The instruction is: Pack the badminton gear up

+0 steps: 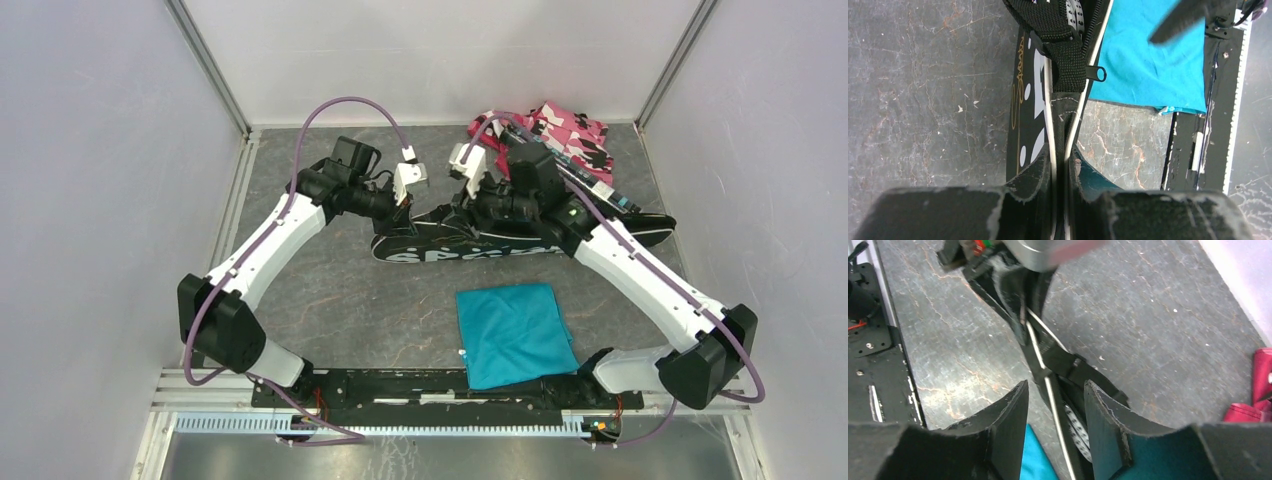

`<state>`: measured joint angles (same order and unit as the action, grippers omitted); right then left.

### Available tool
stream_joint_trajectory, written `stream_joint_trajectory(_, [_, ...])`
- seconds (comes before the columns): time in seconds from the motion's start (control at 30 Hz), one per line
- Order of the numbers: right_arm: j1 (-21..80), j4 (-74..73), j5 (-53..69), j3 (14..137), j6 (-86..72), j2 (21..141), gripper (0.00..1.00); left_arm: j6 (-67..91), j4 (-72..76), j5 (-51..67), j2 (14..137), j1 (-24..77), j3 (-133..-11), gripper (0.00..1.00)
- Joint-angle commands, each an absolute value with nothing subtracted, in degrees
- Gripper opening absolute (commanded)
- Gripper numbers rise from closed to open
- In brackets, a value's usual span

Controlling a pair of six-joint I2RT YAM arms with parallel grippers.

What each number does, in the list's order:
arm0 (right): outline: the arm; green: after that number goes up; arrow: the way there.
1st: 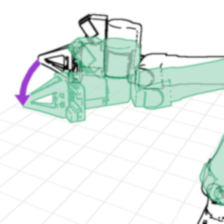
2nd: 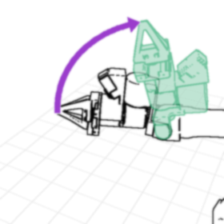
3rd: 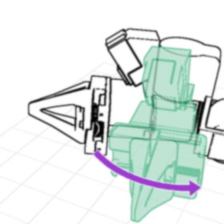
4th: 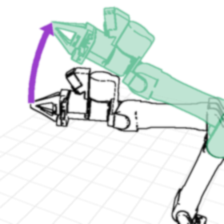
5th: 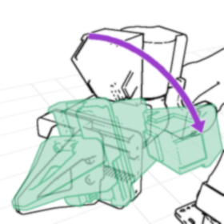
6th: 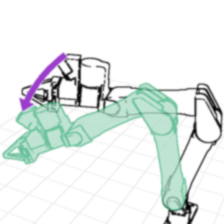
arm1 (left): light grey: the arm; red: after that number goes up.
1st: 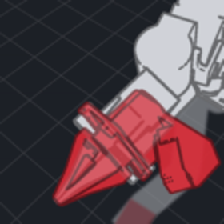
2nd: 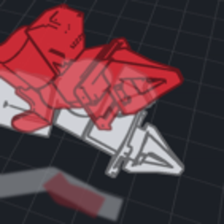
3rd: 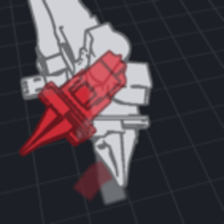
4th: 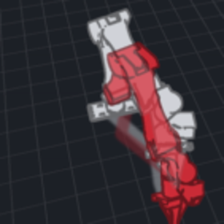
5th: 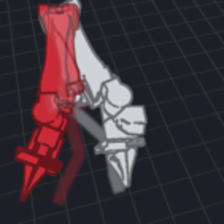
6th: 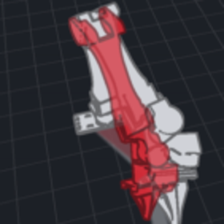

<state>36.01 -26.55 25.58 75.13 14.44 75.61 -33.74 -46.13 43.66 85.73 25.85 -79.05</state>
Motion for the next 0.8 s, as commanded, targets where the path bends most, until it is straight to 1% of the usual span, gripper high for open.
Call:
stream_joint_trajectory(0.0, [40.99,-23.48,18.99,75.76,9.8,76.78,0.49,-26.26,-39.83,45.55,82.59,25.85,-77.95,0.02])
stream_joint_trajectory(0.2, [44.57,-24.85,10.83,77.17,9.76,79.38,0.46,-25.82,-39.82,44.67,81.68,25.84,-77.43,0.02])
stream_joint_trajectory(0.43, [45.81,-25.27,6.72,77.59,9.85,80.38,0.43,-26.39,-40.22,44.42,81.45,25.88,-77.37,0.02])
stream_joint_trajectory(0.6, [46.41,-25.74,5.24,77.76,9.76,81.03,0.37,-26.78,-40.52,44.45,81.3,25.84,-77.47,0.02])
stream_joint_trajectory(0.77, [46.47,-25.88,4.31,77.22,9.84,80.95,0.27,-27.13,-40.52,44.32,81.12,25.85,-77.69,0.02])
